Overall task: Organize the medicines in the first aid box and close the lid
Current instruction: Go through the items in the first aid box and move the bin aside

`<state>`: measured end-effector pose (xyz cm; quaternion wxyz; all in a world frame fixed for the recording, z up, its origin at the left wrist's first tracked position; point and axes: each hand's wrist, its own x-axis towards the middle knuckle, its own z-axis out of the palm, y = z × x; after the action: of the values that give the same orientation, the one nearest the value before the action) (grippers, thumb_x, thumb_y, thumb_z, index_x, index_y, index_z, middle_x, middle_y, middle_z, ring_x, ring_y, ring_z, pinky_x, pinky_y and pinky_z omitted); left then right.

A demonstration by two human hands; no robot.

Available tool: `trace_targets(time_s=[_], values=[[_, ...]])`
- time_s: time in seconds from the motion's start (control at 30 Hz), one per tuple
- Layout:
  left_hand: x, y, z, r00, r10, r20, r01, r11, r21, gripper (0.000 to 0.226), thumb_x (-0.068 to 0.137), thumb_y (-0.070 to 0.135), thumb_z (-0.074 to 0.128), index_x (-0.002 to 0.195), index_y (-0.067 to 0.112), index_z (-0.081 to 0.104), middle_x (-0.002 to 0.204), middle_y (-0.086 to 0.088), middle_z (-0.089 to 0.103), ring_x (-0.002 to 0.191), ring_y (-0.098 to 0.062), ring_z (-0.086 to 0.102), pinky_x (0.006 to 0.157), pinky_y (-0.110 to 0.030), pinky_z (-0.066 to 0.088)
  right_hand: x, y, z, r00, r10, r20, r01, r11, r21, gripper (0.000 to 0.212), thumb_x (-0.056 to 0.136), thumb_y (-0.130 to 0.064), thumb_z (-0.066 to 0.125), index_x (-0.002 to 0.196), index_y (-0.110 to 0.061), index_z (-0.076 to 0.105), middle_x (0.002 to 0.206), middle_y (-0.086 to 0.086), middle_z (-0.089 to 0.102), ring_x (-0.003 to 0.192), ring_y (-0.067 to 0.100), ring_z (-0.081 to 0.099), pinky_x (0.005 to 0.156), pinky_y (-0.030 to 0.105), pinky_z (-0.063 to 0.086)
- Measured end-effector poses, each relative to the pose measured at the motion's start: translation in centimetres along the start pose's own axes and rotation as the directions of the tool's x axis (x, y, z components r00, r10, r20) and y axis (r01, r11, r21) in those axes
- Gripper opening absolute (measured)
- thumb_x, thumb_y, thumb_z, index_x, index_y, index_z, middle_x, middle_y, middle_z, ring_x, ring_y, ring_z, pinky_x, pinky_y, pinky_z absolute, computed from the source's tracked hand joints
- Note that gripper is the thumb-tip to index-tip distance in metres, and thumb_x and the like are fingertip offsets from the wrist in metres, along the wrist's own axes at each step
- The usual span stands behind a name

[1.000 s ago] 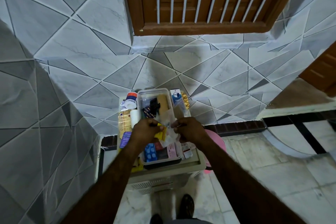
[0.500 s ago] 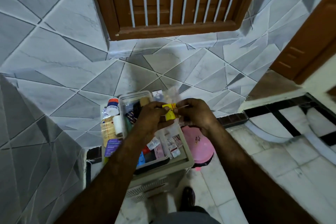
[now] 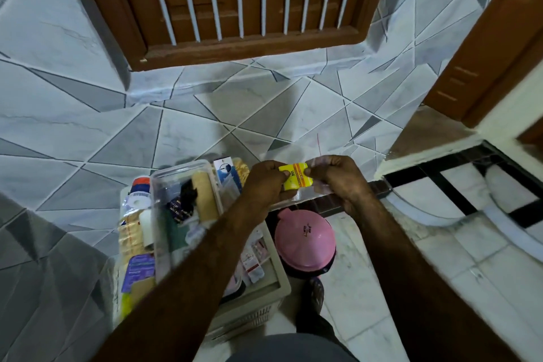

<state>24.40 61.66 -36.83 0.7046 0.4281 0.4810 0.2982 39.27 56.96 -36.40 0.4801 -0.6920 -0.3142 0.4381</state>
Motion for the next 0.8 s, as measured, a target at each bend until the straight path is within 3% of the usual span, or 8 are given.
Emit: trace_targets(time_s=[0.13,0.23,0.4,0.7,0.8], values=[[2.9,-0.2,2.6,0.998,-0.055,0.001,0.055,0.998,0.041,0.020,0.092,-0.001,0.051,0.078,0.012,0.057,0.081,-0.012,0.063,0.073,-0.026,0.065,0.070,-0.039,0.058,2.8,0.2,-2.2,0.999,0.053,-0.007,-0.053,0.998,0.032,0.010,0.078,0.003,0.070,0.088,0.001,0.071,0.081,0.025,0.066,0.070,0.029,0.059,0.064,0.037,0.056],[5.1,-0.6,4.2,0.997,-0.075,-0.005,0.075,0.993,0.094,0.021,0.088,-0.002,0.054,0.074,0.013,0.060,0.083,-0.015,0.065,0.079,-0.031,0.065,0.081,-0.048,0.056,5.0,1.1,-4.1,0.998,0.057,-0.010,-0.057,0.998,0.000,0.009,0.074,0.002,0.072,0.079,-0.006,0.075,0.084,0.028,0.069,0.073,0.030,0.063,0.075,0.054,0.056],[7.6,-1.6,6.3,0.984,-0.172,0.038,0.164,0.974,0.155,0.011,0.091,0.010,0.057,0.082,0.016,0.058,0.086,-0.010,0.066,0.071,-0.021,0.063,0.062,-0.030,0.055,7.2,2.3,-6.9,0.991,0.135,-0.002,-0.135,0.991,-0.003,0.011,0.075,0.002,0.073,0.078,-0.008,0.075,0.092,0.032,0.070,0.077,0.032,0.064,0.083,0.058,0.053],[8.7,-2.4,7.3,0.977,-0.198,0.085,0.180,0.966,0.187,0.006,0.092,0.009,0.055,0.094,0.012,0.059,0.090,-0.010,0.067,0.074,-0.021,0.066,0.065,-0.032,0.056,7.1,3.4,-7.7,0.987,0.161,-0.007,-0.161,0.987,0.015,0.015,0.076,0.001,0.072,0.074,-0.014,0.075,0.089,0.031,0.069,0.076,0.035,0.063,0.082,0.067,0.049],[8.6,-2.7,7.0,0.976,-0.197,0.092,0.175,0.963,0.207,0.008,0.092,0.009,0.055,0.098,0.011,0.060,0.093,-0.012,0.067,0.078,-0.023,0.066,0.060,-0.029,0.055,6.3,3.9,-7.3,0.987,0.160,-0.008,-0.159,0.987,0.019,0.017,0.075,0.000,0.072,0.072,-0.016,0.076,0.086,0.031,0.066,0.075,0.035,0.059,0.083,0.069,0.046]])
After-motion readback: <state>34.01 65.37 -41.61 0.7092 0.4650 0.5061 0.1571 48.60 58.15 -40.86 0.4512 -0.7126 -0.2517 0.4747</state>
